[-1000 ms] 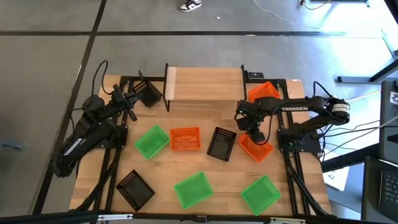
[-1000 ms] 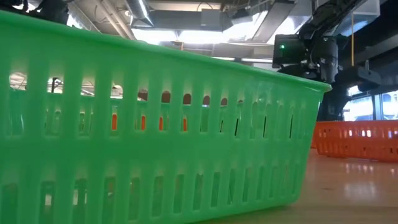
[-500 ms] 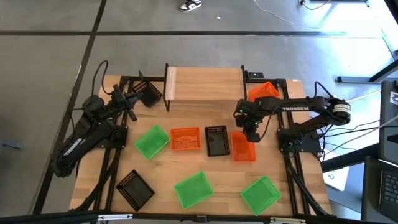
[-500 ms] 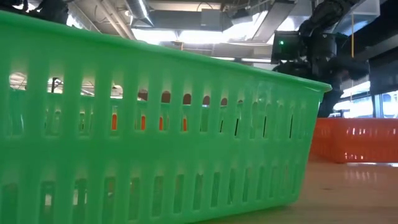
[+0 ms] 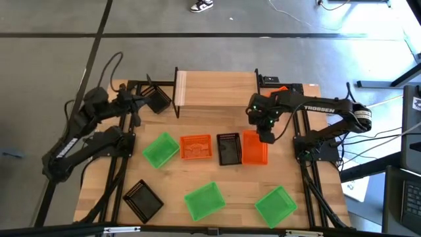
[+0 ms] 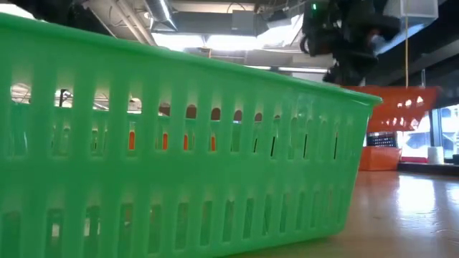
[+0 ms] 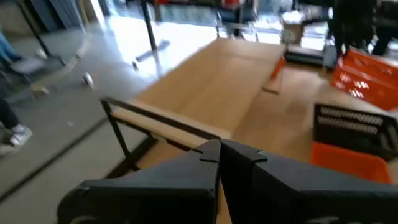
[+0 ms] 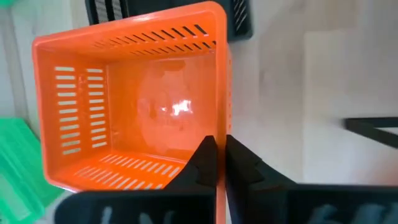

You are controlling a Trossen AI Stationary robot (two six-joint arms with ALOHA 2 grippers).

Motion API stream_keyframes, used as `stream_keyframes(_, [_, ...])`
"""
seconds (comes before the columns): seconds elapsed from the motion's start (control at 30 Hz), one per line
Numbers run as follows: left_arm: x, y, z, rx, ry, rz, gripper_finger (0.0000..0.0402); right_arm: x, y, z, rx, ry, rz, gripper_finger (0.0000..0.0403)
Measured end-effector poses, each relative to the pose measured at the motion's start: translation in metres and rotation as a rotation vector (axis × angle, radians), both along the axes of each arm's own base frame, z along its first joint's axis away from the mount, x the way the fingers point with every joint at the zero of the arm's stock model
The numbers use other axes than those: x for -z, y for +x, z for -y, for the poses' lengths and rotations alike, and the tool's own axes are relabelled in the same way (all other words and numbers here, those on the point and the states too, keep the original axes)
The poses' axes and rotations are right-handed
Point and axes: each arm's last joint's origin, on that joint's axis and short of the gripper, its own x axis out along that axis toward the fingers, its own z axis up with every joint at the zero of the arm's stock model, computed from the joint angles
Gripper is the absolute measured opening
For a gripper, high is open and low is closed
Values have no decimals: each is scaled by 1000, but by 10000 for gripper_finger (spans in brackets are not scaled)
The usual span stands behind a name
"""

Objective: Stack baskets on shelf by color
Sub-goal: Put the bottom right orange bin on the shelf

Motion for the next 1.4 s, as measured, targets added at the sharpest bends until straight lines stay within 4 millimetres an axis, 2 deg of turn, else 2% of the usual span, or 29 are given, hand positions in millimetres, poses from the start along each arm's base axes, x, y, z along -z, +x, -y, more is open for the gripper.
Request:
stream_keyframes(0.2, [-12, 14, -10, 43, -118, -109, 0, -51, 5, 6, 81, -103, 80, 1])
stream_keyframes(0.37, [-21, 25, -15, 90, -132, -135, 0, -92, 3, 20, 159, -265, 174, 0])
stream_keyframes(0.5, [-27, 32, -15, 133, -120, -147, 0, -119, 0, 42, 259, -402, 241, 0])
stream_keyframes(0.67, [-32, 37, -13, 174, -106, -155, 0, -140, 5, 78, 218, -520, 271, 0])
stream_keyframes(0.77, [-32, 37, -12, 187, -107, -156, 0, -142, 10, 105, 152, -552, 248, 0])
stream_keyframes(0.9, [-32, 38, -10, 197, -109, -155, 0, -144, 17, 138, 52, -495, 302, 0])
stream_keyframes(1.03, [-32, 39, -9, 212, -109, -155, 0, -138, 19, 163, -1, -461, 225, 0])
stream_keyframes(1.23, [-32, 40, -7, 229, -108, -156, 0, -122, 23, 188, -35, -404, 128, 0])
stream_keyframes(1.4, [-32, 41, -6, 239, -108, -156, 0, -105, 30, 195, -75, -353, 97, 0])
